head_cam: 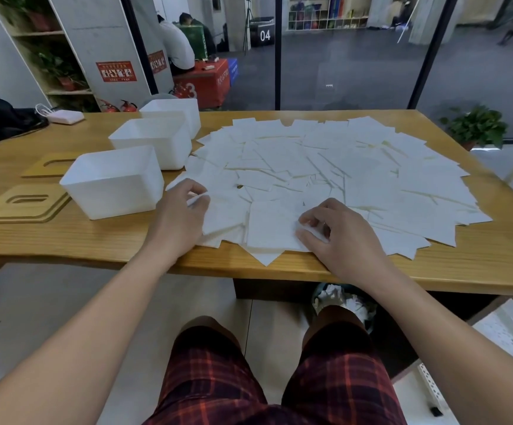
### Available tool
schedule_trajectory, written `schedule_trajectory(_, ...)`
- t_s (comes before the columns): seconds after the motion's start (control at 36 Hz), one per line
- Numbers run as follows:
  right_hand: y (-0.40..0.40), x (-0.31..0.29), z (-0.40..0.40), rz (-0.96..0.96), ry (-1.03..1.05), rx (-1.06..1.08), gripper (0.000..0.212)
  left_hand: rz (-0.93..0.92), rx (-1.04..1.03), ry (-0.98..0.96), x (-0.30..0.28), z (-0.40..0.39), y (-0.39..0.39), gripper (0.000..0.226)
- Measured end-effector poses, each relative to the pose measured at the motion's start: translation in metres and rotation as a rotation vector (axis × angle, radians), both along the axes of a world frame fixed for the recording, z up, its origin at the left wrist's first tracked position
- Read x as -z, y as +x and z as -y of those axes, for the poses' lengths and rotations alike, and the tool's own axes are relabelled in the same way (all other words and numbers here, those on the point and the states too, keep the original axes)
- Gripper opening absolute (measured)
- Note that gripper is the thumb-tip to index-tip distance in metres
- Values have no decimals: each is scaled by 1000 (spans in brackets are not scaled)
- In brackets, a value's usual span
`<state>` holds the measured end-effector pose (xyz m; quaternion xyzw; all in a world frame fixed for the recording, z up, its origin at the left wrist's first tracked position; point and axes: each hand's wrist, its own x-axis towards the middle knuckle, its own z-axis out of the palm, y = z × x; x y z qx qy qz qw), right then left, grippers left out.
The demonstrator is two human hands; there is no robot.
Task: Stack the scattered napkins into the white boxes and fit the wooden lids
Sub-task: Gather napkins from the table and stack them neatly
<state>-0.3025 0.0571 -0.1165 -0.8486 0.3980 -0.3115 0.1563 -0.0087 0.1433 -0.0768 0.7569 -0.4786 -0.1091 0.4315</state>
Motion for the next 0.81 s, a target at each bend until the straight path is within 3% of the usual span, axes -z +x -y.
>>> schedule_trajectory(0.19,0,-1,-1,21,0,17,22,-645,9,-283,-16,-12,-2,13)
schedule_trajectory(0.33,-3,-13,-8,187,78,18,34,-791,198,-258,-23,-11,-25,8)
schedule_trajectory(0.56,-12,-28,-11,439,348,-85,38,-648,432,-139,-8,2,-65,13)
schedule_trajectory(0.81,-19,-18,1,483,337,-16,39,-241,335,-37,-1,9,-72,9)
